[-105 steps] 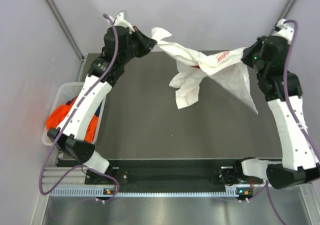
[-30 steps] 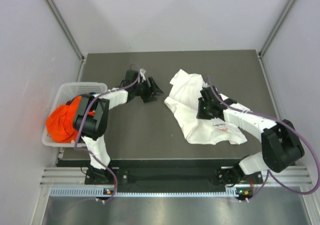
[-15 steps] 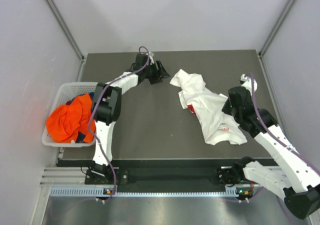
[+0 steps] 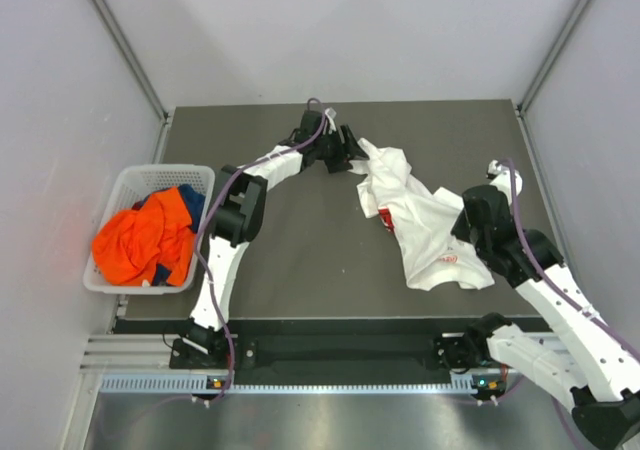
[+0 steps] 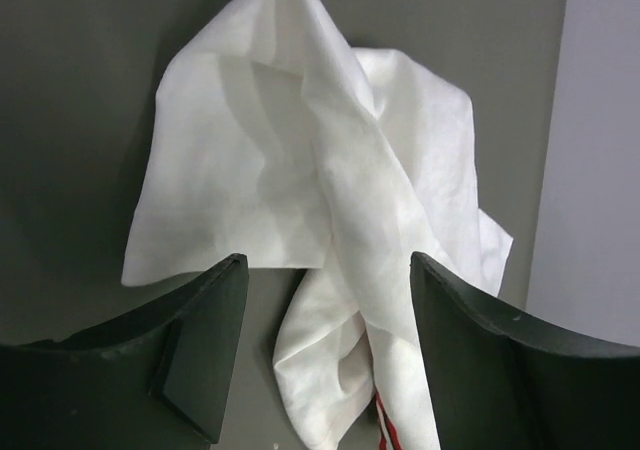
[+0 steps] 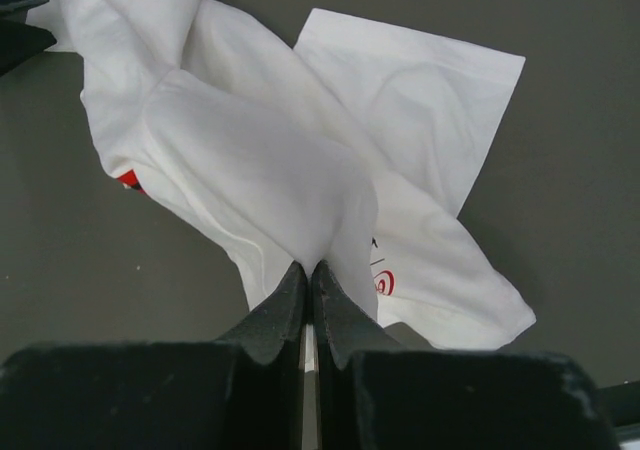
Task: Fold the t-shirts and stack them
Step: Flatten the tshirt out
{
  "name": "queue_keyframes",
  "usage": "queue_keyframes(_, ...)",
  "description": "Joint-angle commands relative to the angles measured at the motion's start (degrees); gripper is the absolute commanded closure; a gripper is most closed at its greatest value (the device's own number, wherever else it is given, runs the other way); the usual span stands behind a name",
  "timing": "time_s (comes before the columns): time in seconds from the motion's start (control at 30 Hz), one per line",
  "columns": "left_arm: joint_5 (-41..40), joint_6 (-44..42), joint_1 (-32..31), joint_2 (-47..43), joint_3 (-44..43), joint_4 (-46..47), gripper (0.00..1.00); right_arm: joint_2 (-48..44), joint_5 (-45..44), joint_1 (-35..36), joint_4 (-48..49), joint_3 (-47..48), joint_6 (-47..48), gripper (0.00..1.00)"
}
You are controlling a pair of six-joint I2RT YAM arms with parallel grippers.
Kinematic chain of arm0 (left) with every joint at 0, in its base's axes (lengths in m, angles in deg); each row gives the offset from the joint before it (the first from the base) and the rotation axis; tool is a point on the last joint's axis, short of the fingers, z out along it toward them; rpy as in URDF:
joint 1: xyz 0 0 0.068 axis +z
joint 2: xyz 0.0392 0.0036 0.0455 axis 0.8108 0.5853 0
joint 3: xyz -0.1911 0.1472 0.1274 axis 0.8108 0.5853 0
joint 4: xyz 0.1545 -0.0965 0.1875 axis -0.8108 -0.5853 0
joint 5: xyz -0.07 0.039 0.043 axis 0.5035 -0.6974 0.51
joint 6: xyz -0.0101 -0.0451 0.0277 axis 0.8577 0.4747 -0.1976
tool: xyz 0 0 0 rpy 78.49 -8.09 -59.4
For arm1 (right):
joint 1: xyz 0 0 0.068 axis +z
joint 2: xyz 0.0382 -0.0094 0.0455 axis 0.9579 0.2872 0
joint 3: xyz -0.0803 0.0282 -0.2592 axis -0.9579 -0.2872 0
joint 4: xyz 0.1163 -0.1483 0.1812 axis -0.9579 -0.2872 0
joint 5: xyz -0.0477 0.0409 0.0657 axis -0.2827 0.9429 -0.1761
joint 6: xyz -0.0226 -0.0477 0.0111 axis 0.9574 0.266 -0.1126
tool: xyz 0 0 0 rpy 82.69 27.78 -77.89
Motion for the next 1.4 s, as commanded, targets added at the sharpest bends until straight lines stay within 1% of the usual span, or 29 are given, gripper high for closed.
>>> queue_keyframes(0.0, 0.2, 5.3, 0.4, 1.1, -3.2, 3.4, 0.29, -1.2, 0.7, -0.6, 0.4, -1.2, 1.0, 1.0)
queue_keyframes(0.27, 0.5, 13.6, 0.3, 3.7, -4.0, 10.4, 0.28, -2.4, 2.5, -0.6, 1.3, -2.3, 1.8, 1.0)
queue_keyframes(0.5, 0.8, 15.3, 0.1, 10.1, -11.8, 9.5, 0.29, -2.8, 2.9, -0.5, 2.4, -2.6, 2.5, 1.0)
queue_keyframes(0.53, 0.7, 15.5, 0.1, 10.6, -12.2, 9.5, 0.29, -2.8, 3.2, -0.7, 2.6, -2.6, 2.5, 1.0)
queue_keyframes(0.6, 0.9, 16.6, 0.1, 11.8, -12.7, 10.7, 0.35, -2.7, 3.5, -0.6, 3.6, -2.9, 2.9, 1.0)
queue_keyframes(0.63, 1.6, 17.0, 0.1, 12.1, -12.9, 11.2, 0.41, -2.5, 3.3, -0.6, 3.9, -3.0, 3.0, 1.0)
queue_keyframes(0.67, 2.3, 18.2, 0.2, 12.3, -13.0, 12.6, 0.64, -2.4, 3.2, -0.6, 4.1, -3.2, 3.1, 1.0)
queue_keyframes(0.7, 3.0, 18.8, 0.2, 12.3, -13.0, 13.2, 0.8, -2.3, 2.9, -0.6, 4.6, -3.1, 3.3, 1.0)
queue_keyframes(0.73, 4.4, 19.3, 0.3, 11.8, -13.0, 13.9, 0.93, -1.7, 2.2, -0.6, 5.0, -3.0, 3.4, 1.0)
queue_keyframes(0.77, 4.9, 19.4, 0.6, 11.2, -12.9, 14.2, 1.0, -1.3, 1.4, -0.6, 5.5, -2.5, 3.6, 1.0)
queue_keyframes(0.83, 3.9, 17.5, 0.8, 7.0, -12.6, 12.5, 1.0, 0.8, -0.5, -0.6, 7.1, -0.7, 4.2, 1.0)
queue_keyframes(0.87, 2.9, 14.2, 1.3, 5.0, -12.6, 10.7, 1.0, 1.9, -1.2, -0.6, 7.5, 2.6, 5.0, 1.0)
queue_keyframes(0.9, 1.2, 12.3, 1.5, 0.4, -12.6, 6.2, 1.0, 4.2, -2.0, -0.6, 7.8, 4.8, 5.5, 1.0)
queue_keyframes(0.93, -1.7, 10.5, 1.8, -2.0, -12.6, 3.6, 1.0, 5.5, -3.7, -0.5, 8.9, 9.7, 6.5, 1.0)
queue_keyframes(0.97, -3.4, 7.1, 2.3, -4.5, -12.6, 1.3, 1.0, 6.7, -5.0, -0.6, 9.5, 12.2, 9.0, 1.0)
queue_keyframes(1.0, -5.0, 5.9, 2.7, -9.6, -12.6, -2.5, 1.0, 9.1, -8.0, -0.7, 10.1, 14.9, 10.6, 1.0)
queue_keyframes(1.03, -6.3, 4.7, 3.0, -12.1, -12.5, -4.5, 1.0, 10.3, -9.7, -0.9, 11.6, 17.7, 12.5, 1.0)
queue_keyframes(1.07, -9.0, 2.4, 3.6, -14.4, -12.5, -6.0, 1.0, 11.4, -11.3, -1.0, 12.2, 23.3, 16.2, 1.0)
queue_keyframes(1.1, -10.7, 1.1, 3.7, -19.1, -12.6, -7.6, 1.0, 13.2, -13.7, -1.3, 12.7, 26.0, 18.1, 1.0)
queue_keyframes(1.13, -13.0, -0.3, 3.7, -21.4, -12.8, -11.6, 1.0, 13.8, -13.9, -1.6, 14.1, 28.7, 20.3, 1.0)
queue_keyframes(1.17, -14.9, -2.7, 3.7, -23.6, -13.0, -13.3, 1.0, 14.3, -13.6, -2.1, 16.9, 33.1, 24.9, 1.0)
queue_keyframes(1.2, -18.4, -3.9, 3.7, -27.4, -13.1, -15.3, 1.0, 15.3, -13.2, -2.3, 18.0, 35.1, 27.0, 1.0)
queue_keyframes(1.23, -19.4, -4.9, 3.7, -29.2, -13.2, -17.8, 1.0, 15.7, -11.9, -2.4, 18.9, 38.5, 28.8, 1.0)
queue_keyframes(1.27, -20.3, -6.7, 3.7, -30.7, -13.2, -19.5, 1.0, 16.1, -11.1, -2.4, 19.2, 40.0, 32.0, 1.0)
queue_keyframes(1.33, -21.8, -7.8, 3.7, -34.4, -12.6, -22.4, 1.0, 16.4, -8.5, -2.4, 18.3, 42.4, 33.7, 1.0)
queue_keyframes(1.37, -21.9, -8.4, 3.7, -35.5, -11.9, -25.7, 1.0, 15.8, -7.9, -2.4, 17.2, 42.1, 33.9, 1.0)
